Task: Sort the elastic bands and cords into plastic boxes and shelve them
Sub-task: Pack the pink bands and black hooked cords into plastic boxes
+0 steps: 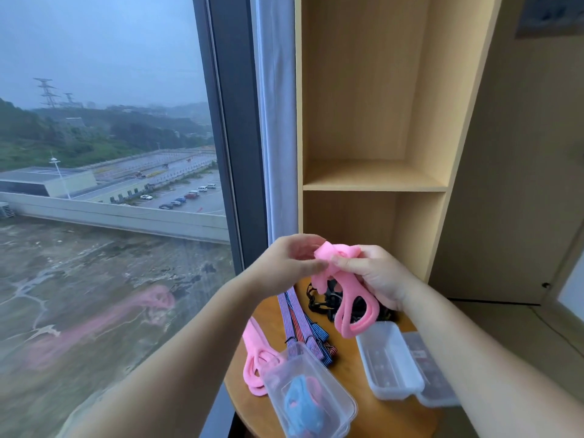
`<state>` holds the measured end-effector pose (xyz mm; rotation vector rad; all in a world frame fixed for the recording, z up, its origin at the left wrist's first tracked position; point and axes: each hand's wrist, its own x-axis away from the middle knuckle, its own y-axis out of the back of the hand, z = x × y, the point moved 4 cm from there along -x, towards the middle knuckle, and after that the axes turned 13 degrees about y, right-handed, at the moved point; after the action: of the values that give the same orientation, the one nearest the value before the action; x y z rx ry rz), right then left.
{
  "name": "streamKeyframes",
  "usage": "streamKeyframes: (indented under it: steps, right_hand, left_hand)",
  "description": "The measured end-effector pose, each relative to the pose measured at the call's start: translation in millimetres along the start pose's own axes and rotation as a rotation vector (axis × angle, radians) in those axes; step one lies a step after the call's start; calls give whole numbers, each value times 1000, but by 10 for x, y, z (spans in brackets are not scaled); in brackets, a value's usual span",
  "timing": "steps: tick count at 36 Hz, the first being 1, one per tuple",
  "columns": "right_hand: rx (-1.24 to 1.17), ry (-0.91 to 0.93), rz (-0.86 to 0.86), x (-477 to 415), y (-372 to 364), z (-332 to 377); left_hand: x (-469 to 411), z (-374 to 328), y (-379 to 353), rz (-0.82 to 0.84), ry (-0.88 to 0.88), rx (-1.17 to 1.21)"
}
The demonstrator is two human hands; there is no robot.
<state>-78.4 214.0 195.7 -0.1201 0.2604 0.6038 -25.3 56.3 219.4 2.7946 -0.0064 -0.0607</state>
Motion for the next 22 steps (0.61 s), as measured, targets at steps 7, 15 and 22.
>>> streamKeyframes:
  steps: [7, 15, 22]
  right_hand:
    - [60, 10, 37, 13, -40, 25]
    - [139, -66, -13, 10, 20, -80]
    - [265, 71, -94, -46, 13, -47]
  left_hand:
    - [-55, 49, -23, -146, -68, -123]
    - [-64, 133, 45, -400, -131, -141]
    - [-67, 120, -83, -326, -63, -305]
